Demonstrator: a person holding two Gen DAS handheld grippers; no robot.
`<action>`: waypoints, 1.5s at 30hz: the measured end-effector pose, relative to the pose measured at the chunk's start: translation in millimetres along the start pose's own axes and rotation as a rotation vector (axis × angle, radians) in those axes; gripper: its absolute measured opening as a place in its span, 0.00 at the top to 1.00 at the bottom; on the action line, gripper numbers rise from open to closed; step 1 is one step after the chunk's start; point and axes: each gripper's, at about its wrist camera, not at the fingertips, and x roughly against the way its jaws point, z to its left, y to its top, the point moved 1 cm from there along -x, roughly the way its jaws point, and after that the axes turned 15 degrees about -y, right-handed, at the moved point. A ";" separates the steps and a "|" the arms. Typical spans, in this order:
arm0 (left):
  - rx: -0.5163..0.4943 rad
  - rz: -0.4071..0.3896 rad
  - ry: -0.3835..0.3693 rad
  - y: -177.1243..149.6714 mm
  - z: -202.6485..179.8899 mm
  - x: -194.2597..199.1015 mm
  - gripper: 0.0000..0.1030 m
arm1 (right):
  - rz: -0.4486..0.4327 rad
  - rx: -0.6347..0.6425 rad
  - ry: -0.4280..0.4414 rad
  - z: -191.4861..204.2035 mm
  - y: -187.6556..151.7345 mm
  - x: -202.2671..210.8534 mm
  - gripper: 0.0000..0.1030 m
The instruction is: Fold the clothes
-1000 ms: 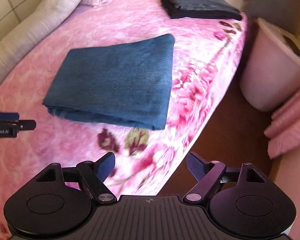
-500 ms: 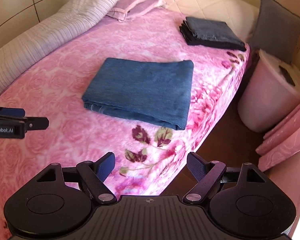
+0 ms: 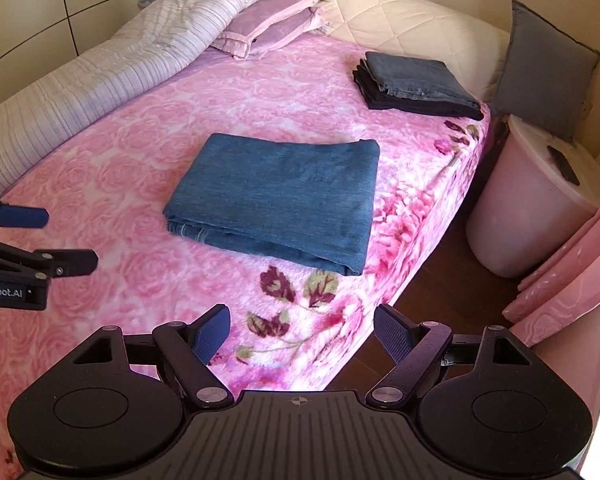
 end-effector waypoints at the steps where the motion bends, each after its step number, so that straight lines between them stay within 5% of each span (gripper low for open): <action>1: -0.017 0.001 0.005 -0.3 -0.1 -0.8 0.18 | 0.001 0.005 0.001 0.1 -0.1 -2.0 0.20; 6: -0.142 0.055 0.040 -6.3 -0.7 -16.1 0.19 | -0.049 0.119 0.016 7.6 -2.8 -13.6 0.20; 9: -0.219 0.090 0.070 -7.7 0.4 -30.6 0.19 | -0.101 0.300 -0.009 20.2 -6.1 -31.2 0.20; 13: -0.228 0.152 0.092 -3.3 9.6 -59.5 0.19 | -0.108 0.464 0.021 27.1 -4.6 -69.1 0.20; 27: 0.035 0.188 0.145 67.0 53.9 -138.8 0.19 | 0.031 0.400 0.244 -32.7 81.2 -171.4 0.20; 31: 0.178 0.152 0.108 77.8 83.3 -154.0 0.32 | 0.032 0.421 0.278 -40.4 116.5 -197.6 0.20; 34: 0.261 0.114 0.072 74.6 104.7 -159.7 0.46 | 0.044 0.434 0.290 -32.9 139.7 -216.9 0.21; 45: 0.470 0.054 -0.003 39.7 157.1 -178.2 0.50 | -0.066 0.633 0.432 41.6 216.3 -231.1 0.21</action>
